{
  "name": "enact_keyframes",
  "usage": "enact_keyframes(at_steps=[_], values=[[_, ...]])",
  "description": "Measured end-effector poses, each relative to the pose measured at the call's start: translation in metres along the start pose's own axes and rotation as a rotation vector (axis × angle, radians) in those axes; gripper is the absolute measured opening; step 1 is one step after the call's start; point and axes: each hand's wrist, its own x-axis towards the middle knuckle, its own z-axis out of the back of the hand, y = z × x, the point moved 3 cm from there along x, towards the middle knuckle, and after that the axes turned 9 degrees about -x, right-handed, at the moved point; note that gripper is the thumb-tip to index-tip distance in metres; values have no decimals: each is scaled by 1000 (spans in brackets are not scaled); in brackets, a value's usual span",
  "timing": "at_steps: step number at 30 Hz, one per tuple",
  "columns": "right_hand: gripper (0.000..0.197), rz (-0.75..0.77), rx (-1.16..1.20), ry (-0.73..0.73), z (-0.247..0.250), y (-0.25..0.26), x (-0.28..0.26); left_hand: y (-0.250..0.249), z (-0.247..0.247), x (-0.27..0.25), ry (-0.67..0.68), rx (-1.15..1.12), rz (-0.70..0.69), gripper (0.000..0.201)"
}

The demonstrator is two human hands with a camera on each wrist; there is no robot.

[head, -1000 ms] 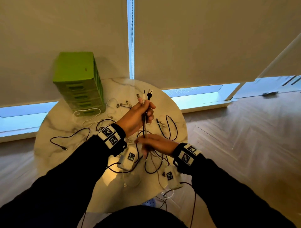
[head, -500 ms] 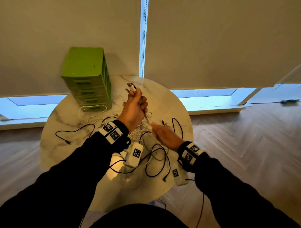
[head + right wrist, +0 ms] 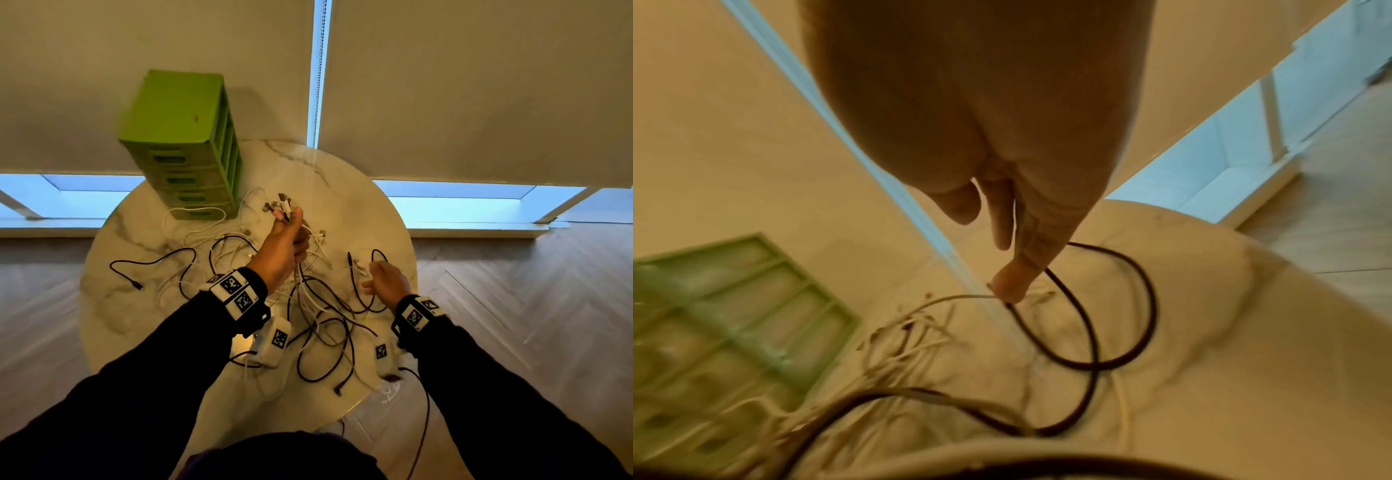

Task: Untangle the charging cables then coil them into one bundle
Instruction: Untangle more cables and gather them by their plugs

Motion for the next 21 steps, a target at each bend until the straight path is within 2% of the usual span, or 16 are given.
enact_keyframes(at_steps=[5, 9, 13, 15, 18, 21], values=[[26, 75, -534, 29, 0, -32, 28, 10, 4, 1, 3, 23, 1, 24], [32, 85, -497, 11, -8, -41, 38, 17, 15, 3, -25, 69, 20, 26], [19, 81, -484, -46, -3, -37, 44, 18, 16, 0, -30, 93, 15, 30], [18, 137, -414, -134, 13, -17, 39, 16, 15, -2, -13, 75, 20, 33], [10, 279, -88, -255, 42, 27, 27, 16, 14, -5, 5, 56, 37, 31], [14, 398, 287, -149, 56, 80, 4, 18, 14, -9, -32, 35, 35, 23]])
